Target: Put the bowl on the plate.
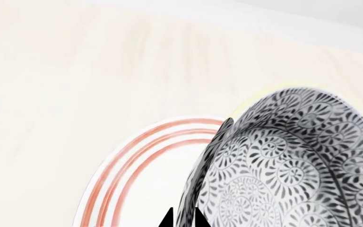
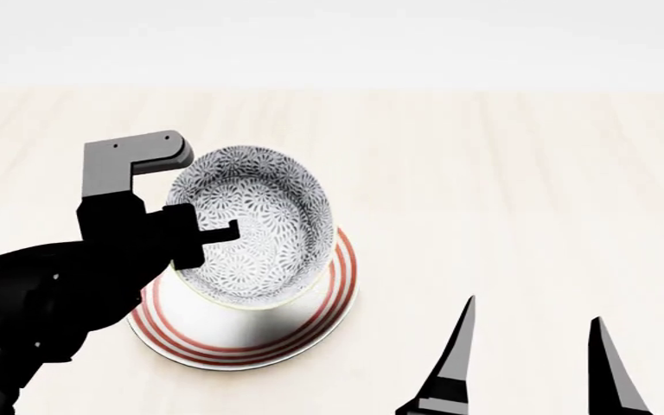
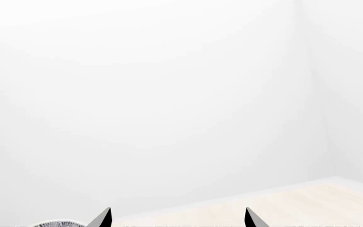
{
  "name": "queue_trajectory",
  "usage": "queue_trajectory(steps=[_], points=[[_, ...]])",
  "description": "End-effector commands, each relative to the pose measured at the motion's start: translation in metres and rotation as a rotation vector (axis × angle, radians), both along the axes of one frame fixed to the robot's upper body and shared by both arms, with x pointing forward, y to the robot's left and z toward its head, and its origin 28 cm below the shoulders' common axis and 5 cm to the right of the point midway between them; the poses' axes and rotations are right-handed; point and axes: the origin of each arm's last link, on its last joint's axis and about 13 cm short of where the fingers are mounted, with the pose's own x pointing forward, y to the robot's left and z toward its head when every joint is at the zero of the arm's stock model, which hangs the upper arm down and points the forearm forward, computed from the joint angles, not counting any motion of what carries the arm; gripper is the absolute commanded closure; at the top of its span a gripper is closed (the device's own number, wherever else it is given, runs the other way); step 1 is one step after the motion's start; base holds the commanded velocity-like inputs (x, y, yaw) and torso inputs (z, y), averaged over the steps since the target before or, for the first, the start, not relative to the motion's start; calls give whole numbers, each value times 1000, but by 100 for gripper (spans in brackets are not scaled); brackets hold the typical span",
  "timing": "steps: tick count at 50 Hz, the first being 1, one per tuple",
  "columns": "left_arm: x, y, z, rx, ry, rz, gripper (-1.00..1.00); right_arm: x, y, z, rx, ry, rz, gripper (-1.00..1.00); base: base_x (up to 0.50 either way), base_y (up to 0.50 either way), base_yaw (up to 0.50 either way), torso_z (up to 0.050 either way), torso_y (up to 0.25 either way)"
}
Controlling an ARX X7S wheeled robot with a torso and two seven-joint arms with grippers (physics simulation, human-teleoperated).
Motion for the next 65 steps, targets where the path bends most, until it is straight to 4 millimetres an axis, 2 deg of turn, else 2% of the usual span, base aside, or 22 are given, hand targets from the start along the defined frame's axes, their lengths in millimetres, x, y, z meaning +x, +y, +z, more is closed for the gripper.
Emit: queue_trajectory(steps=[1, 18, 65], points=[[3, -2, 6, -28, -23, 1, 100, 1, -1, 0, -11, -10, -4, -100, 0, 0, 0, 0, 0], [-3, -4, -7, -56, 36, -17, 100, 0, -1, -1, -13, -8, -3, -100, 0, 0, 0, 0, 1], [-6, 0, -10, -85, 106, 3, 100, -2, 0, -7, -22, 1, 12, -100, 0, 0, 0, 0, 0]])
